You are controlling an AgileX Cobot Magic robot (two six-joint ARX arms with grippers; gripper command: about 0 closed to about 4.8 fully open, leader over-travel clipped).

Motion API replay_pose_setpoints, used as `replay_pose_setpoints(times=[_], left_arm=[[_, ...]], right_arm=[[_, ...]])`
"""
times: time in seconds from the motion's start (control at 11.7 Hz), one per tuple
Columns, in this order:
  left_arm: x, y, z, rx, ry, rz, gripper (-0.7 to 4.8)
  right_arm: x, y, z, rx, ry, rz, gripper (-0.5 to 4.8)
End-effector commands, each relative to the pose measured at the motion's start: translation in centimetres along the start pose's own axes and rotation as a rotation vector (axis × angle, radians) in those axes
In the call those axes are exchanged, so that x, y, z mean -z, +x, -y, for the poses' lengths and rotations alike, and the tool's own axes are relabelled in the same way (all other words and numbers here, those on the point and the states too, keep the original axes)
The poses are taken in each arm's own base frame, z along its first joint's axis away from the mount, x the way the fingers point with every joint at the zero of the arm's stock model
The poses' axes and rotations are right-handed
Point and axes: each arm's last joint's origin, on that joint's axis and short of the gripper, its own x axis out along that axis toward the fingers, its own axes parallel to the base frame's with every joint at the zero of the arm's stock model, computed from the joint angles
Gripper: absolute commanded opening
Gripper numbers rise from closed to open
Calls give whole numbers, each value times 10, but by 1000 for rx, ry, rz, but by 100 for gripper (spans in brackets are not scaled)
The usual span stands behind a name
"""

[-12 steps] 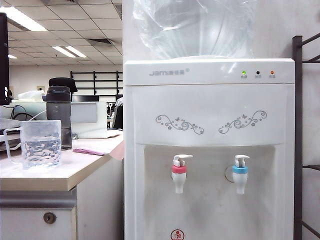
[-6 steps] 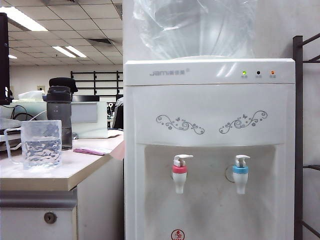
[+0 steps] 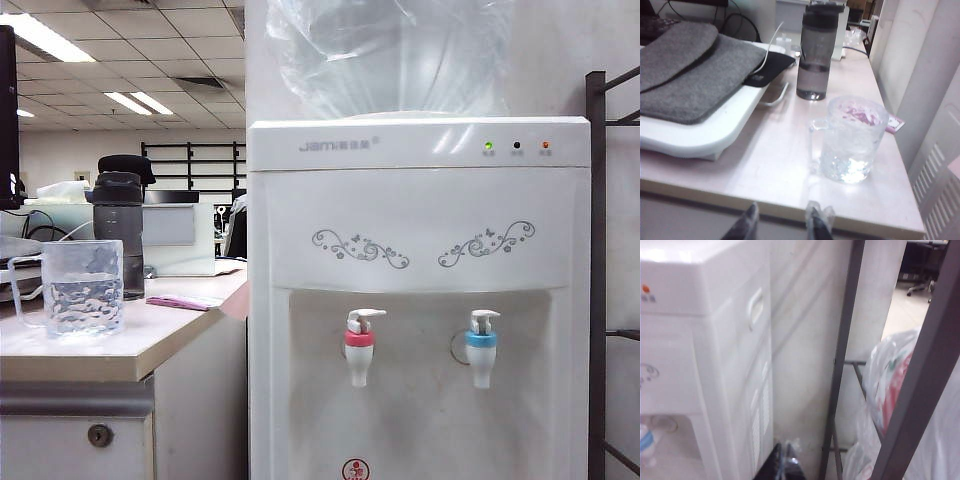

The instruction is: Pick up the plastic mug from the left desk, go to the hot water outlet of the water dispenser, press the vertical switch to get some water, then put the mug back on the desk.

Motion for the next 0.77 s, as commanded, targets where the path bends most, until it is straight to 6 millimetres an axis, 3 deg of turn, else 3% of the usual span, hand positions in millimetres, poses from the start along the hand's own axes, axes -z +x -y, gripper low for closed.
replay_pose_setpoints(times=[0.09, 0.77], left_arm=[[-6, 0, 0, 2, -2, 61, -5], [-6, 0, 0, 3, 0, 60, -5]], right_arm=[[-4, 0, 1, 21, -1, 46, -6], [-4, 0, 1, 22, -1, 44, -6]])
